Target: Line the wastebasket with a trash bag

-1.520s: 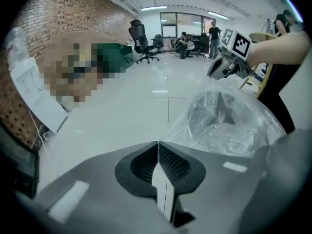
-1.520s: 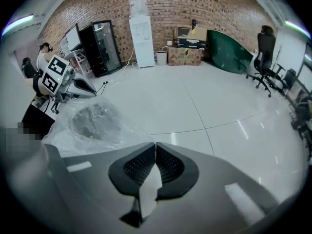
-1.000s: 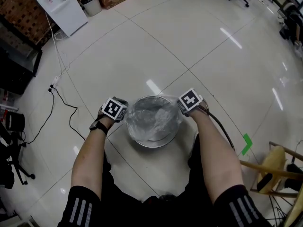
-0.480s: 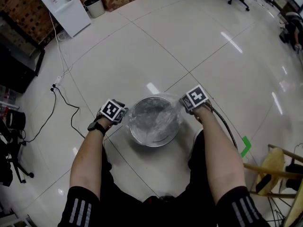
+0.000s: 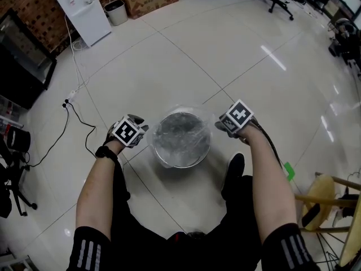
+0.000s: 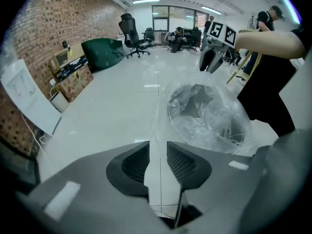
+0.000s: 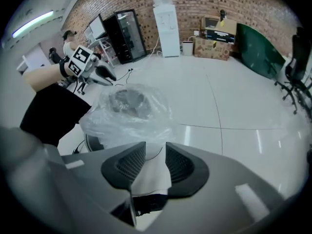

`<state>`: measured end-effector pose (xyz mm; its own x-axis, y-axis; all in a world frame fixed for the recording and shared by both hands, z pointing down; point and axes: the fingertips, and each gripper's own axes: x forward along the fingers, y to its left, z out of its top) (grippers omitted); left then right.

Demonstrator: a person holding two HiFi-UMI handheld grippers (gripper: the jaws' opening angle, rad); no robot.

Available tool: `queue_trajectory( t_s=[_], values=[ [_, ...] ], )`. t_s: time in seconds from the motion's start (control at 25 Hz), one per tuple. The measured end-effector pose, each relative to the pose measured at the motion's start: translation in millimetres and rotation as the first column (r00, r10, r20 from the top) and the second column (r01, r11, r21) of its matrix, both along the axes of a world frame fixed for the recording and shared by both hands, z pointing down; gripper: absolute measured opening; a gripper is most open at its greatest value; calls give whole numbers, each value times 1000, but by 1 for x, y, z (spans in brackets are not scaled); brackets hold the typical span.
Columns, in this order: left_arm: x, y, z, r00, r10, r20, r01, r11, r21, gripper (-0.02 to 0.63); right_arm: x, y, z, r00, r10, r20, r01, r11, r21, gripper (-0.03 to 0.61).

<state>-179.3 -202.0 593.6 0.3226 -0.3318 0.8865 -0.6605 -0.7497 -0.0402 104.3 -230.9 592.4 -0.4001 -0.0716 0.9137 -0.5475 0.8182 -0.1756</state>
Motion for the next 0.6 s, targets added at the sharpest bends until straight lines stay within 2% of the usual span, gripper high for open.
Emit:
queue_trajectory(
  t_s=[0.08,0.16,0.24,0.32,0.44,0.52,0.6],
  values=[
    [10,6,-18,1000,27,-14,-26,999,32,104,-1,10,-9,998,-55,-33,56,998,29,140],
    [27,20,-34,996,89,-26,-88,995,53,104,-11,20,-29,989,-145,-28,147,984,99,140],
    [40,42,-45,985,170,-17,-169,985,43,104,-28,34,-55,966,-257,7,251,949,189,143],
    [42,64,-46,977,214,5,-215,977,12,125,-38,46,-69,933,-361,-3,348,898,267,166],
    [30,86,-29,981,190,31,-188,981,-46,133,-34,53,-54,890,-447,-93,453,839,302,206],
    [18,95,-9,986,155,57,-149,984,-98,135,-28,53,-34,866,-481,-135,499,819,283,241],
    [14,100,6,989,139,59,-129,981,-144,150,-26,48,-21,848,-504,-163,530,798,287,250]
  ],
)
